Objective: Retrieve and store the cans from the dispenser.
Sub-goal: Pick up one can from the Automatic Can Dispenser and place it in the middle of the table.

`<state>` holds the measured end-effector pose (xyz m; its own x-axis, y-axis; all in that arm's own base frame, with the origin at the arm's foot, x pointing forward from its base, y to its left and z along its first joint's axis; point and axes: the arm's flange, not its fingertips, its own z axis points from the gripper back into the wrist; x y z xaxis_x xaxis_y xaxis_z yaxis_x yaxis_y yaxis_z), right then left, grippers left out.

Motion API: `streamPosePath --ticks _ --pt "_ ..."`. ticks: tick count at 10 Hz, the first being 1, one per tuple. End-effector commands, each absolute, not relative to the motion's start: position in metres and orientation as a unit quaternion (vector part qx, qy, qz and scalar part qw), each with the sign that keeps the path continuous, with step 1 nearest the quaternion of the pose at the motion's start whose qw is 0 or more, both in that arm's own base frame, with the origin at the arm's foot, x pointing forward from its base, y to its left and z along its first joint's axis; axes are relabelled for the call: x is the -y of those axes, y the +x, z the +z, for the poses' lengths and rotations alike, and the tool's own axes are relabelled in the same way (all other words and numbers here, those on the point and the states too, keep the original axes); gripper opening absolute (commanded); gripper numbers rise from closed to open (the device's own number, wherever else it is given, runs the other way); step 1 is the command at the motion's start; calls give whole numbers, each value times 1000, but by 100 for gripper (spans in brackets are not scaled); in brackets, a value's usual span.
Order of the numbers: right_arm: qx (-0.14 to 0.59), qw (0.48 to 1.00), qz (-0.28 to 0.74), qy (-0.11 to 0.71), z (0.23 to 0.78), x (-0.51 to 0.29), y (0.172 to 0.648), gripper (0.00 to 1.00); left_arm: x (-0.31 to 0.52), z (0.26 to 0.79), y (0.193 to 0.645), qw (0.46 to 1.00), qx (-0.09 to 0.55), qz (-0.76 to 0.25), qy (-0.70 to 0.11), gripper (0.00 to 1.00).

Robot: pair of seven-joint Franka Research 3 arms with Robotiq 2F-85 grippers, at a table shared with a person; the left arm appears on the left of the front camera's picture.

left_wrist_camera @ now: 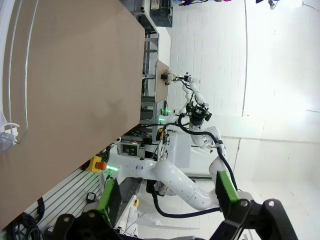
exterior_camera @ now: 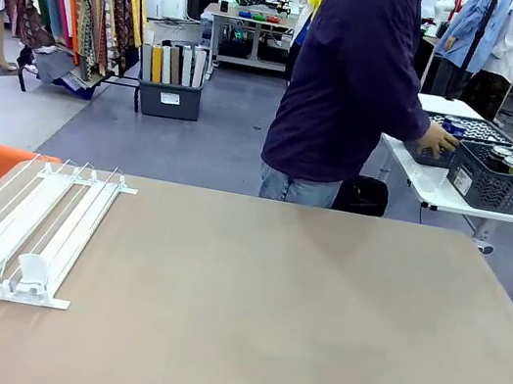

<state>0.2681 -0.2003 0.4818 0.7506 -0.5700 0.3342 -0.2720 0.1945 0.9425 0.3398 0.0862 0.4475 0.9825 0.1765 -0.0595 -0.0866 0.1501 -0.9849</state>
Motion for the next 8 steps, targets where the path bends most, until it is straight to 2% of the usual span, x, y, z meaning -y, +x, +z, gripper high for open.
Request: streamPosePath --ticks 1,8 --pt "346 685 -108 632 487 200 271 100 -86 449 338 755 39 81 -649 100" --pt "346 685 -108 632 487 200 271 100 -86 449 338 755 39 81 -649 100"
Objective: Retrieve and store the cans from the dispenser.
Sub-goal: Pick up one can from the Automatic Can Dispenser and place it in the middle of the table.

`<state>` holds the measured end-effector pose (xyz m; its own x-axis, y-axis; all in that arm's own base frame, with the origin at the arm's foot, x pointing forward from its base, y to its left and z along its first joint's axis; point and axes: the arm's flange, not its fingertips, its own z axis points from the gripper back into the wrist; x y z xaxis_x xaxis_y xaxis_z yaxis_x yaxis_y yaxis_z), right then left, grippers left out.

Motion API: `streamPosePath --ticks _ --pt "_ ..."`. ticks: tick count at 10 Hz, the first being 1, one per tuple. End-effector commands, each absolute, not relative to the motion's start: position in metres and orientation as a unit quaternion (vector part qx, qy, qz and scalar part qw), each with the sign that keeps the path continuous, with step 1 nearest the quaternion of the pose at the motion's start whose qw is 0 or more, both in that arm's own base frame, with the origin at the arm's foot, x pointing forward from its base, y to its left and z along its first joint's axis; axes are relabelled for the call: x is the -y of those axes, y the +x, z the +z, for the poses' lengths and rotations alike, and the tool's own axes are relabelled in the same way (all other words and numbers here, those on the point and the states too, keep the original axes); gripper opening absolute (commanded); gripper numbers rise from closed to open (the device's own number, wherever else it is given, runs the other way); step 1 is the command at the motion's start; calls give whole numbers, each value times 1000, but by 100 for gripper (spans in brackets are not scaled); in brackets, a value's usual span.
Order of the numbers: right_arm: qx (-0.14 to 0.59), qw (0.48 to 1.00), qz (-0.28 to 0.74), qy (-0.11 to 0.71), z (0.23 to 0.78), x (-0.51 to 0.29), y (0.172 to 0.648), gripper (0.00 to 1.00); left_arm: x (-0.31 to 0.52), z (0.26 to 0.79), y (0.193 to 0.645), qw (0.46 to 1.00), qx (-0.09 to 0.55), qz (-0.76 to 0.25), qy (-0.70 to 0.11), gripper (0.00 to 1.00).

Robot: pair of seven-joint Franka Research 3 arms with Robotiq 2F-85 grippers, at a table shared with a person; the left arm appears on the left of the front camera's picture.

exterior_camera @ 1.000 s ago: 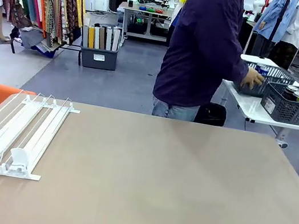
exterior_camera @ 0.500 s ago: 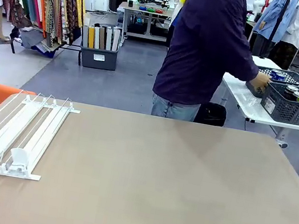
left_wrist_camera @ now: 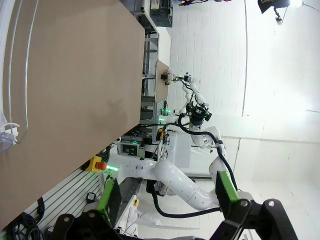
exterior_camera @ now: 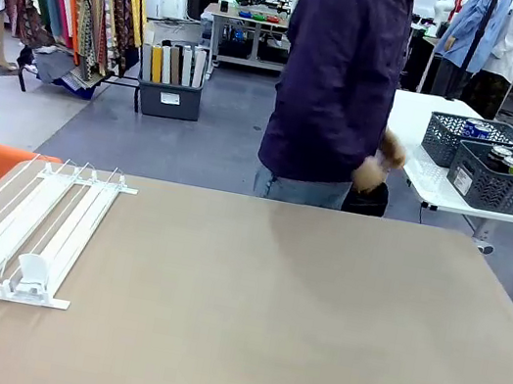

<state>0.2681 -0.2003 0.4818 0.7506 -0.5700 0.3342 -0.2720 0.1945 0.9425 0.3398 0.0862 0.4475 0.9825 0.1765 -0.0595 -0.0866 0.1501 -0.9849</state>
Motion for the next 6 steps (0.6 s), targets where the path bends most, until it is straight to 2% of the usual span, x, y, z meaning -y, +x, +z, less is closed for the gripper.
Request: streamPosePath --ticks 1,6 --pt "346 685 -108 632 487 200 271 100 -86 449 338 755 39 81 -649 100" --pt "346 685 -108 632 487 200 271 100 -86 449 338 755 39 81 -649 100"
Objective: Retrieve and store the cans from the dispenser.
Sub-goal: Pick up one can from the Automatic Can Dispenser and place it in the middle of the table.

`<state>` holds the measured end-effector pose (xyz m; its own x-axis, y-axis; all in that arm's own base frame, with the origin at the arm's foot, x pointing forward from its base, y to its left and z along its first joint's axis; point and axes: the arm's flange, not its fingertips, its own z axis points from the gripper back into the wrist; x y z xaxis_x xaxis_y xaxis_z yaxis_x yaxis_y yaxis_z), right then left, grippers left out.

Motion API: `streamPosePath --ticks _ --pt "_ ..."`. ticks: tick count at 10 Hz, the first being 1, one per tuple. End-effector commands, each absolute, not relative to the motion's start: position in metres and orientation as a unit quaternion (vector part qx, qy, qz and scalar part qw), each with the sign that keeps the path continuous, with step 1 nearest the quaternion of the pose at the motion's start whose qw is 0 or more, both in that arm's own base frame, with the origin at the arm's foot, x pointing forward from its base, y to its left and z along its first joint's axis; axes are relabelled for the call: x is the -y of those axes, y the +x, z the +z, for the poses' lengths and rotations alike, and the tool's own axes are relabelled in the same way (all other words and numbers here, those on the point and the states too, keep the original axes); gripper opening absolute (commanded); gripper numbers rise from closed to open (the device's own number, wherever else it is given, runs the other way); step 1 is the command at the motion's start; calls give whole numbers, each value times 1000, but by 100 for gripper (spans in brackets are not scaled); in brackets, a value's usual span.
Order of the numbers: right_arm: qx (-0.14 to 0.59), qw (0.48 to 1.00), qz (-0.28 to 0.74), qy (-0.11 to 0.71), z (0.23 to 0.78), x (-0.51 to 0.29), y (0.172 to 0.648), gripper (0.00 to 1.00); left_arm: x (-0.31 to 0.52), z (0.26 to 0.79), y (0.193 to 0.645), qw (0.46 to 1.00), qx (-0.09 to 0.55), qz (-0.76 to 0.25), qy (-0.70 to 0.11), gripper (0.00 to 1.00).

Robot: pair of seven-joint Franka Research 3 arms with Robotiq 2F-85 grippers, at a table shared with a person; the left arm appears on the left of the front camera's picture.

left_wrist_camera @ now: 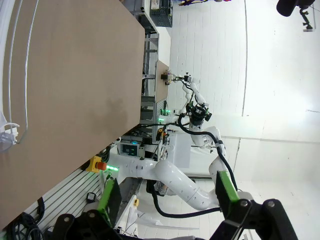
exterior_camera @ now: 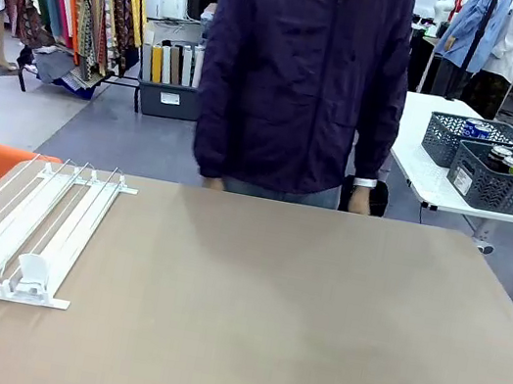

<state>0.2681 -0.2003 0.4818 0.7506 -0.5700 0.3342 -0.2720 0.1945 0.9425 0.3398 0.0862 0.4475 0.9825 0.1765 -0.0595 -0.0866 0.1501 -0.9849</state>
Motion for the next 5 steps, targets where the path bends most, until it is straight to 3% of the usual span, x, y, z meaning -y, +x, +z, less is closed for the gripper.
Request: streamPosePath --ticks 1,5 --pt "346 685 -108 632 487 200 271 100 -86 449 338 755 39 81 -649 100" --pt "346 685 -108 632 487 200 271 100 -86 449 338 755 39 81 -649 100"
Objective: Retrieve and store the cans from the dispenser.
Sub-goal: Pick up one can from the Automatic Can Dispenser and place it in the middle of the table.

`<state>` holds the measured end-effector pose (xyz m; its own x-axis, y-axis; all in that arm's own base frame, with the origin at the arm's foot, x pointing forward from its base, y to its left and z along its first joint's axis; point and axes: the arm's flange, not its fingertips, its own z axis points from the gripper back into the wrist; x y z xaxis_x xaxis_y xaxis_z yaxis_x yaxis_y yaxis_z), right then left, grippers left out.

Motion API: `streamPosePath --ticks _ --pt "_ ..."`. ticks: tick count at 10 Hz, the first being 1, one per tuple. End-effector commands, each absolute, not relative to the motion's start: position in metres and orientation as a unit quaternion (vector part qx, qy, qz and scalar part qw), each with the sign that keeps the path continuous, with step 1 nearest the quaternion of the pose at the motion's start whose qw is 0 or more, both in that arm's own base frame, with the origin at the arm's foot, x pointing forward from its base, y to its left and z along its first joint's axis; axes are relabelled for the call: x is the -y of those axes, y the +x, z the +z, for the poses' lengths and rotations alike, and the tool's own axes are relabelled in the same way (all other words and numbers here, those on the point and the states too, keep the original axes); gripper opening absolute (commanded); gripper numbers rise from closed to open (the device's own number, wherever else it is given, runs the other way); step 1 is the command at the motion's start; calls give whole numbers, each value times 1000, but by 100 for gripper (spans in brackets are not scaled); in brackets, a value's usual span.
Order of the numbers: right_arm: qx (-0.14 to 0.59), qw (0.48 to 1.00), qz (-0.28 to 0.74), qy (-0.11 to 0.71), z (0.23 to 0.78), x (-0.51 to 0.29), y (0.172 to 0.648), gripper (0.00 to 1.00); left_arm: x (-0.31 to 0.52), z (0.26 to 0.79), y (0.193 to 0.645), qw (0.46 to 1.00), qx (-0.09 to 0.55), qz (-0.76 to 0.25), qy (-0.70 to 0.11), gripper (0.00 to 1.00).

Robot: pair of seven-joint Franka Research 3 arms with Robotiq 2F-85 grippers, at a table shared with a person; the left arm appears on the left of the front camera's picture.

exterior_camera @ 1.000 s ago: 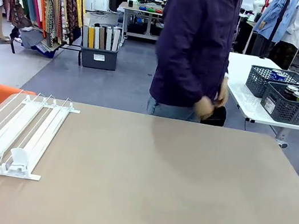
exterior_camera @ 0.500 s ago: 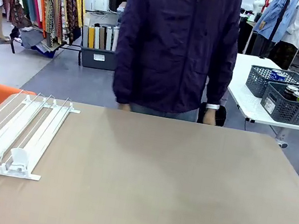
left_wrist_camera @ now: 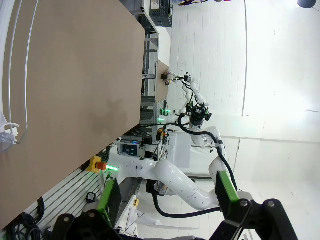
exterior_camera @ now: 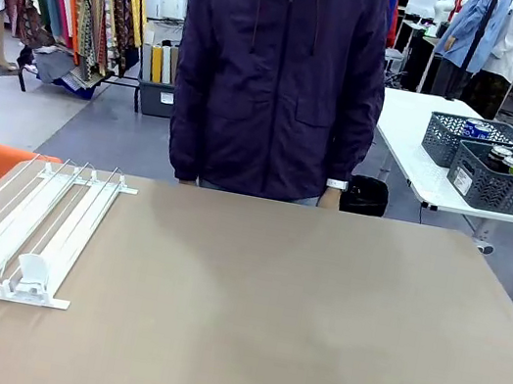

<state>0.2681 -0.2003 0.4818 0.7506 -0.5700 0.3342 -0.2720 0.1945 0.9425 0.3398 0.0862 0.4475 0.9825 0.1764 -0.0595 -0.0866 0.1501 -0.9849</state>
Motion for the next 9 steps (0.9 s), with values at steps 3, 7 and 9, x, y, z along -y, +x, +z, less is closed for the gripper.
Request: streamPosePath --ticks 3,7,9 --pt "346 685 -108 632 487 200 271 100 -86 449 338 755 39 81 -649 100" --pt "346 685 -108 632 487 200 271 100 -86 449 338 755 39 81 -649 100" --pt "346 685 -108 632 487 200 271 100 -86 449 338 755 39 81 -649 100"
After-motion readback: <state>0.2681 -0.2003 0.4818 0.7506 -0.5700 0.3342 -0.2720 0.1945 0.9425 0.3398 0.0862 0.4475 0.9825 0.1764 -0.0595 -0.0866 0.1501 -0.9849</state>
